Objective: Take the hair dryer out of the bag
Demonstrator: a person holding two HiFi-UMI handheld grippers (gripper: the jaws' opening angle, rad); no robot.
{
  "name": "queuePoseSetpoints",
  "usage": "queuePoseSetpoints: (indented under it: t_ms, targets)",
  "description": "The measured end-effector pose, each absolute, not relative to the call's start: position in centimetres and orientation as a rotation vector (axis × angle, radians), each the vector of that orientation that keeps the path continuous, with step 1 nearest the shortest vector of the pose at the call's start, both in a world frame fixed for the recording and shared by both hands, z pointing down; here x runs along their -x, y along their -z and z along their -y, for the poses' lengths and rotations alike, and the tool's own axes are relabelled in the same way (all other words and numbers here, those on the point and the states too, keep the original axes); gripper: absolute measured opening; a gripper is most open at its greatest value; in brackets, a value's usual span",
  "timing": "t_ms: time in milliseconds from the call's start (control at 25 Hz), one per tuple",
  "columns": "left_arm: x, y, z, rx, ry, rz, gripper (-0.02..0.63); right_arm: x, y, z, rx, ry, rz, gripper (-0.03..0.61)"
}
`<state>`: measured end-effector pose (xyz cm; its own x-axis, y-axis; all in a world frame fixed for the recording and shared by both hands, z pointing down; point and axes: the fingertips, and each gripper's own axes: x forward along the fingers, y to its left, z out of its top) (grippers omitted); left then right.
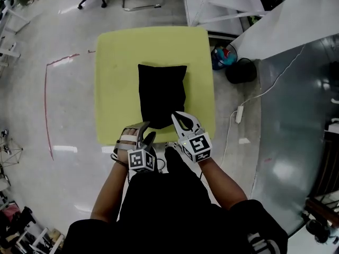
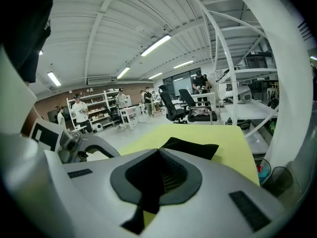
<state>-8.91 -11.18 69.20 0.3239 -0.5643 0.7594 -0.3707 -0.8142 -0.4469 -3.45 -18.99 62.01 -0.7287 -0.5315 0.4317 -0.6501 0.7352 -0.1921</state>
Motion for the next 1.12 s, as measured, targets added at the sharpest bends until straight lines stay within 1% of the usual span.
queuePoseSetpoints:
  t_ms: [80,720,920,1120]
  targets:
    - [8.8,-70.6,10.8,2.352,1.549,-0.808,0.247,3.3,-62.5,18.4,-0.914,-0.496,2.573,0.008]
    - [9.6,-76.5,11.5,2.167,1.698,-0.62,0.244,3.0,-64.0,16.3,-0.941,-0.578,2.522,0.008]
    - [9.3,-76.5,12.0,2.18,1.676,-0.642,0.204,2.6,-64.9,15.7,-0.946,-0.579,2.499,0.008]
    - [8.6,-75.3,12.3,2.21,1.629,-0.642,0.108,2.1,-66.8,14.6,-0.93,-0.596,2.445,0.008]
